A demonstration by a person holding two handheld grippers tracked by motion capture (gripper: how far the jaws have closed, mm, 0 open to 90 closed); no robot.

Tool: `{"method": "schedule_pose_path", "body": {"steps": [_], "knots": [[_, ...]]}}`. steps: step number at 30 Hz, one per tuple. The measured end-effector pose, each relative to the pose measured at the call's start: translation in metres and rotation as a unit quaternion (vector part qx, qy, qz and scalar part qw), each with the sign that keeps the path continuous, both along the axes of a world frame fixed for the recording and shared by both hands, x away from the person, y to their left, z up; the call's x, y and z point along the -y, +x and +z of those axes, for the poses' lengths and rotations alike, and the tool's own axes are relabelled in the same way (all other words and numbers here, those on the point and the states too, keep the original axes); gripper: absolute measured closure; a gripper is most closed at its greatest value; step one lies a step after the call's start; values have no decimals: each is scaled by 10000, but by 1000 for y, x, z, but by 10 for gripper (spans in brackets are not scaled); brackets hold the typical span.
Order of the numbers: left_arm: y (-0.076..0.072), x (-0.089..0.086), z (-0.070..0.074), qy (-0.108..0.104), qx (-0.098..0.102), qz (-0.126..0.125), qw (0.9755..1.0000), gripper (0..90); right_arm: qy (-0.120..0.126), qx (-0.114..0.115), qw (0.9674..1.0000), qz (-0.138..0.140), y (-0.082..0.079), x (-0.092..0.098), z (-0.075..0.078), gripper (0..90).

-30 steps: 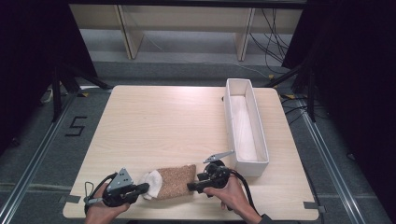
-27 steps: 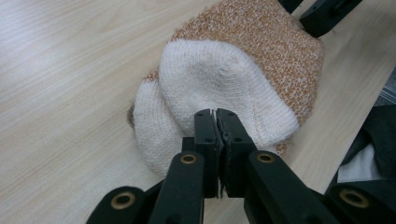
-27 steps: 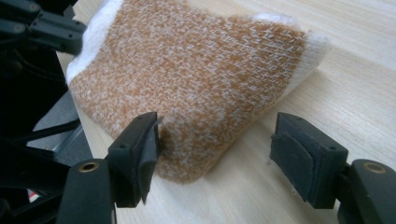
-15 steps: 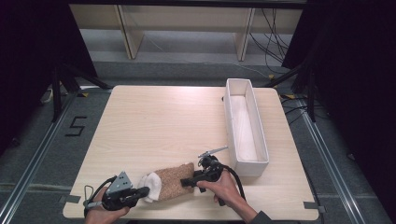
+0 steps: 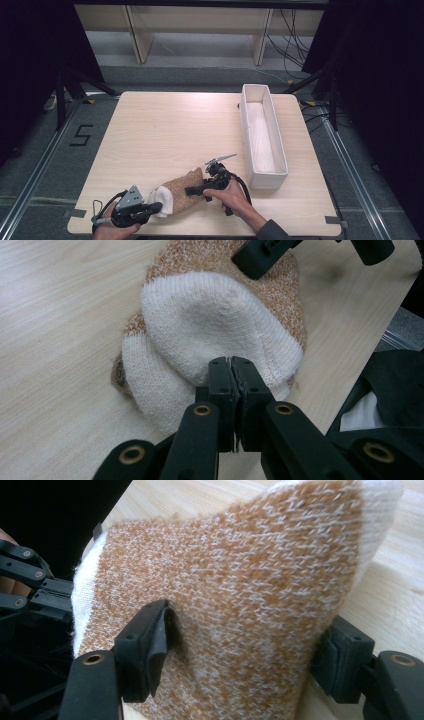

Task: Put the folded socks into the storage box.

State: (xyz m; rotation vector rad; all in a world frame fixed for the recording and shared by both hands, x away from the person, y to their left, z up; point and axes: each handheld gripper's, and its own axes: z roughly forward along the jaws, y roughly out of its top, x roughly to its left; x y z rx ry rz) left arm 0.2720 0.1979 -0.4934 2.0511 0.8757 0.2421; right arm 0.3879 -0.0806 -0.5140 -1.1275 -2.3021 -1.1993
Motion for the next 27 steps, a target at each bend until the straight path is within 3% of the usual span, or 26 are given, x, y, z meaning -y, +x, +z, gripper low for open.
{"method": "schedule_pose_path", "body": {"steps": [3,6,11,13,17,18,20,21,27], "knots": [[1,-1,0,95,7,-108,9999,870,17,120,9999,39,0,-3,3,368],[0,1,0,33,-5,-39,10000,871,-7,159,9998,76,-1,-9,4,369],[0,0,-1,38,-9,-39,10000,872,5,265,9995,190,-1,-13,7,448],[0,-1,0,136,9,-103,9999,872,-52,312,9994,172,-1,-15,8,460],[0,0,-1,30,-13,-44,10000,873,26,170,9996,212,2,-16,6,463],[0,-1,-1,141,21,-91,9999,873,-1,101,9998,162,2,-16,6,458],[0,-1,-1,155,12,-105,9998,874,-5,164,9997,189,3,-17,5,458],[0,1,-2,52,-11,-48,10000,874,-37,188,9996,187,3,-17,4,463],[0,-1,-2,101,-2,-80,9999,874,-61,281,9993,242,1,-18,7,537]]}}
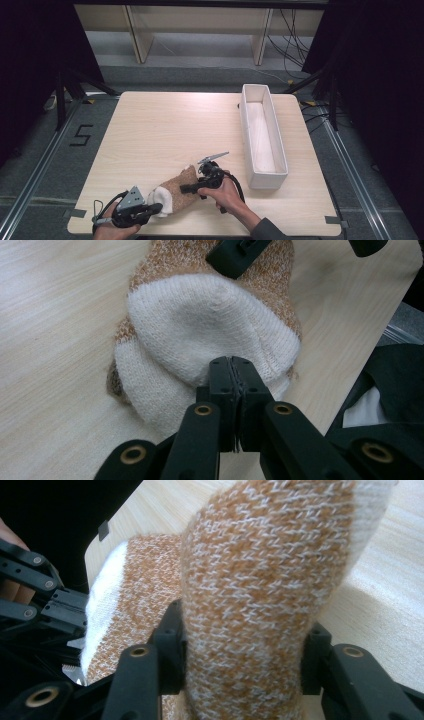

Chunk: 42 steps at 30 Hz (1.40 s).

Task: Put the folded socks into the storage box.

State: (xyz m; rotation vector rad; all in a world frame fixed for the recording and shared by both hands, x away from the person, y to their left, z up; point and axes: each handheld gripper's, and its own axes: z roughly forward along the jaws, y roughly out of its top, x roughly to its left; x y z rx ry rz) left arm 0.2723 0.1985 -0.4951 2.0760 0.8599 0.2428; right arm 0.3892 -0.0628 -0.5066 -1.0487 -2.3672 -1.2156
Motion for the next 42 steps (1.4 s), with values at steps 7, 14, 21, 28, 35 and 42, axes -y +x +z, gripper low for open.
{"method": "schedule_pose_path", "body": {"steps": [7,14,21,28,35,42], "knots": [[0,0,1,-159,51,43,9999,854,-57,254,9996,114,-2,-1,8,572],[-3,-6,13,-344,225,264,9988,583,68,469,9987,164,0,4,31,591],[0,-32,28,-867,553,901,9906,432,202,659,9969,389,4,2,64,596],[4,-31,16,-547,62,872,9947,373,-163,1174,9914,555,17,2,110,599],[5,-23,5,-234,-234,842,9959,290,-643,1328,9873,584,32,12,152,598],[7,-25,6,-29,-259,713,9971,257,-979,1484,9827,526,39,33,187,598]]}}
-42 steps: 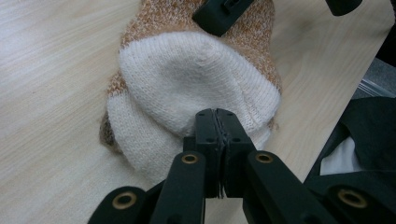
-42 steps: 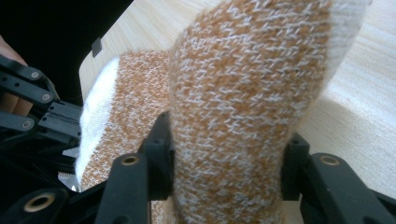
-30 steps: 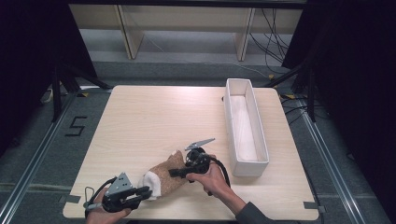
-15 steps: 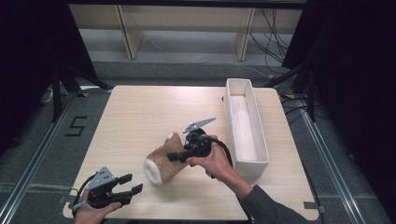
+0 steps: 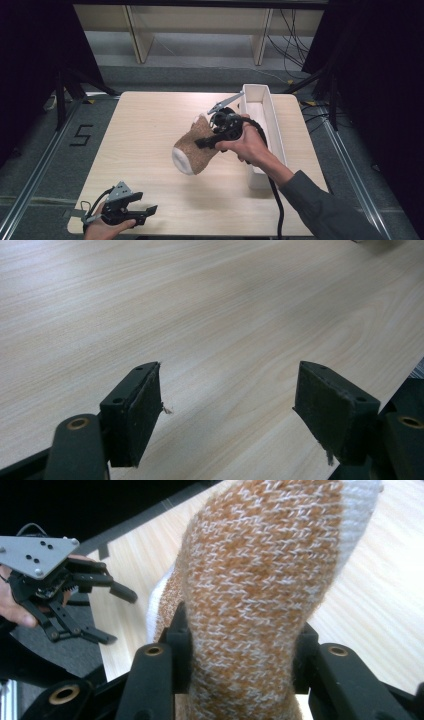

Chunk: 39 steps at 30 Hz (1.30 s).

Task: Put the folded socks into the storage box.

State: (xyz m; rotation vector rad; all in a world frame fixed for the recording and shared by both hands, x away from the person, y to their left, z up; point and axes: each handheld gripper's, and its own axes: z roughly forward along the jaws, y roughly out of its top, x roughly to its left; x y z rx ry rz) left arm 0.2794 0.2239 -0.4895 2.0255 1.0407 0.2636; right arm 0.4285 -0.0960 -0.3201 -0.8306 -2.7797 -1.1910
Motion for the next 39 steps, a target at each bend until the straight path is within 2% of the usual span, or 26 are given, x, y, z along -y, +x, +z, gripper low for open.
{"method": "schedule_pose_path", "body": {"steps": [1,2,3,4,5,6,7,8,9,10,14,15,16,18,22,23,24,26,31,33,34,35,36,37,39], "knots": [[0,0,-1,-17,-17,-2,10000,257,-62,37,10000,-34,0,3,4,598],[-1,3,-2,-145,12,84,9999,257,-91,54,9999,-25,1,5,7,598],[-1,3,-3,-116,-3,69,9999,257,-172,42,9998,-68,1,8,10,598],[0,1,-2,54,-20,-39,10000,257,-221,67,9997,-72,1,11,12,598],[0,2,-2,47,-33,-18,10000,257,-266,122,9996,-53,3,14,14,598],[0,2,-2,84,-63,-57,9999,257,-279,36,9995,-133,3,16,16,598],[-1,4,-4,-42,-39,46,10000,257,-315,17,9994,-160,4,19,18,598],[0,3,-4,26,-38,-39,10000,257,-350,42,9993,-155,5,22,19,598],[0,4,-5,-32,-39,-2,10000,257,-364,48,9992,-149,6,25,21,598],[1,3,-4,69,-54,-54,9999,257,-392,47,9991,-178,6,27,23,598],[1,2,-5,94,-69,-65,9999,258,-436,114,9985,-300,9,40,32,598],[1,2,-6,79,-42,-66,9999,258,-449,213,9984,-259,11,44,35,598],[2,1,-5,92,-50,-71,9999,260,-390,150,9985,-359,11,48,37,598],[1,1,-5,99,-52,-59,9999,260,-451,192,9978,-455,12,58,46,598],[2,1,-6,115,-50,-66,9999,260,-366,420,9964,-643,16,76,63,598],[1,1,-6,113,-44,-31,9999,260,-377,417,9962,-666,17,80,66,598],[1,2,-6,133,-64,-31,9999,260,-402,400,9951,-813,17,84,70,598],[2,1,-7,116,-70,-68,9999,260,-370,556,9945,-808,22,96,76,597],[3,1,-8,181,-109,-78,9997,260,-426,752,9914,-982,31,117,85,597],[3,2,-8,191,-113,-58,9997,260,-476,935,9895,-995,37,127,86,597],[3,2,-9,158,-89,-81,9998,260,-533,882,9895,-1010,39,131,87,597],[3,1,-9,183,-104,-106,9997,260,-583,983,9885,-988,42,135,86,597],[3,2,-9,194,-108,-105,9997,260,-618,927,9885,-1025,44,139,86,597],[3,2,-9,206,-121,-95,9997,260,-676,1001,9875,-1014,46,143,84,597],[3,2,-10,180,-123,-73,9997,260,-709,988,9861,-1130,50,150,81,597]]}}
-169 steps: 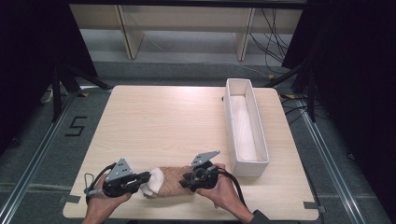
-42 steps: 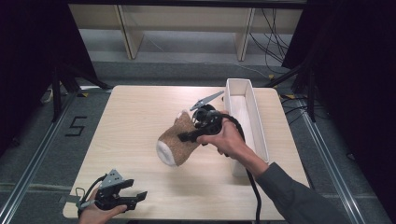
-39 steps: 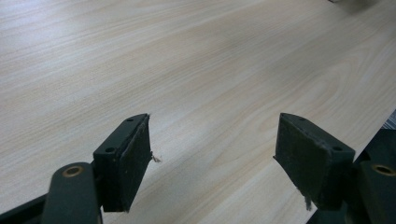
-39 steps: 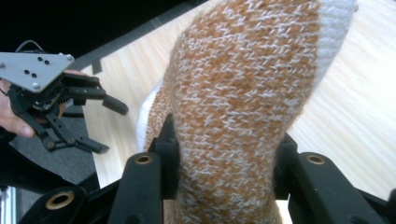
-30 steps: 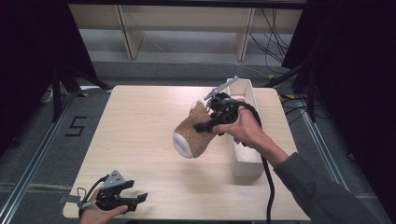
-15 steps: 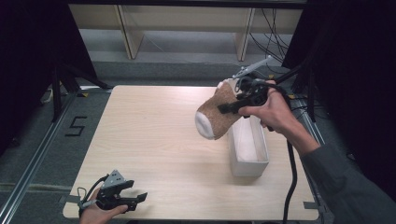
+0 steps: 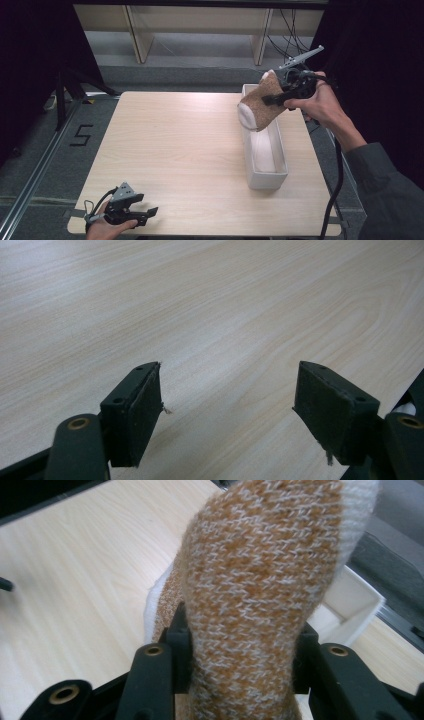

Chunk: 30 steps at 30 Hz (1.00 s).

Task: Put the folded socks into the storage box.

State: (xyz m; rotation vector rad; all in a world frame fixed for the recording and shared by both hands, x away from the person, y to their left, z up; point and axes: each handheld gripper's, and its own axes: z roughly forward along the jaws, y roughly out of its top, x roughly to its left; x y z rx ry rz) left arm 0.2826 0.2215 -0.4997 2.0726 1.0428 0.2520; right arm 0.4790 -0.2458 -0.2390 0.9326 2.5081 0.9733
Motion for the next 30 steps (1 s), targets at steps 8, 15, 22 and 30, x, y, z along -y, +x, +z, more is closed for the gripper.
{"method": "schedule_pose_path", "body": {"steps": [8,15,22,30], "knots": [[1,1,0,-16,4,-33,10000,259,-219,-13,9997,-55,17,18,-20,596],[2,1,-1,26,-52,-81,10000,259,-422,-144,9989,-115,31,19,-42,596],[3,1,-4,22,-99,-93,9999,259,-537,-173,9984,-76,43,26,-56,595],[3,3,-5,70,-133,-96,9998,259,-627,-179,9977,-186,51,35,-63,595]]}}
